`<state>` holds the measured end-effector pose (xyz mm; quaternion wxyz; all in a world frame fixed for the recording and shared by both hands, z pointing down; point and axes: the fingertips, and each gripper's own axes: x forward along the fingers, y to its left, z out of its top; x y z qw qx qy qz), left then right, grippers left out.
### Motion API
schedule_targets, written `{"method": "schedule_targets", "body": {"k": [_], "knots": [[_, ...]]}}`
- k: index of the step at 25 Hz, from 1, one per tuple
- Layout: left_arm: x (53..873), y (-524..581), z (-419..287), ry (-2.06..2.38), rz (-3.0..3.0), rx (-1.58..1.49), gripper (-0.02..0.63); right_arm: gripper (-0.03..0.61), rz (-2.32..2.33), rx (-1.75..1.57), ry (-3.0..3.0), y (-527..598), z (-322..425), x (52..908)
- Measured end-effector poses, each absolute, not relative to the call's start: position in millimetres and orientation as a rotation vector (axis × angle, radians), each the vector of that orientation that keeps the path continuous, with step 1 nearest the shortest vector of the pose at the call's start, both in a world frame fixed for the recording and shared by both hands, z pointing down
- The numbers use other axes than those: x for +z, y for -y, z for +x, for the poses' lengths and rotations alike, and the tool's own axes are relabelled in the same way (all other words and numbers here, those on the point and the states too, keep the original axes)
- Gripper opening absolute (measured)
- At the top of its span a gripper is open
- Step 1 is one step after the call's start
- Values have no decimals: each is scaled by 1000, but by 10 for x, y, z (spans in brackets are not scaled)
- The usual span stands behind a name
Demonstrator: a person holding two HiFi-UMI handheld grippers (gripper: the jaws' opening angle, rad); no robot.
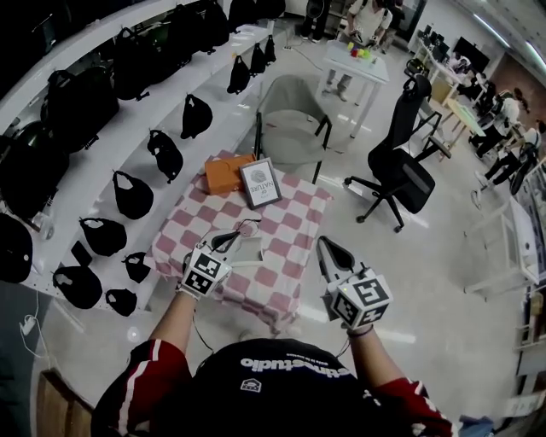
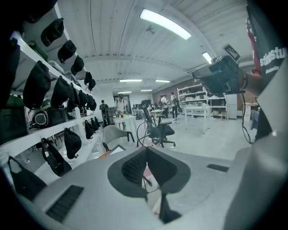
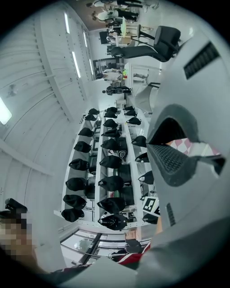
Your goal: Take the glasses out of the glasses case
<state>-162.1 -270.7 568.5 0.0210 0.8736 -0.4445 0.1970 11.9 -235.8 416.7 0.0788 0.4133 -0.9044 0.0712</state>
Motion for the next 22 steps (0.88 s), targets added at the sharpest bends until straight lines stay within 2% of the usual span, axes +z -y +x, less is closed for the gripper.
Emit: {"method": "schedule_targets", "body": {"k": [22], "knots": [[4336,2256,-1758,1518,2742,124,11,-5,1246,177,2789,2324,-36,3889]]}}
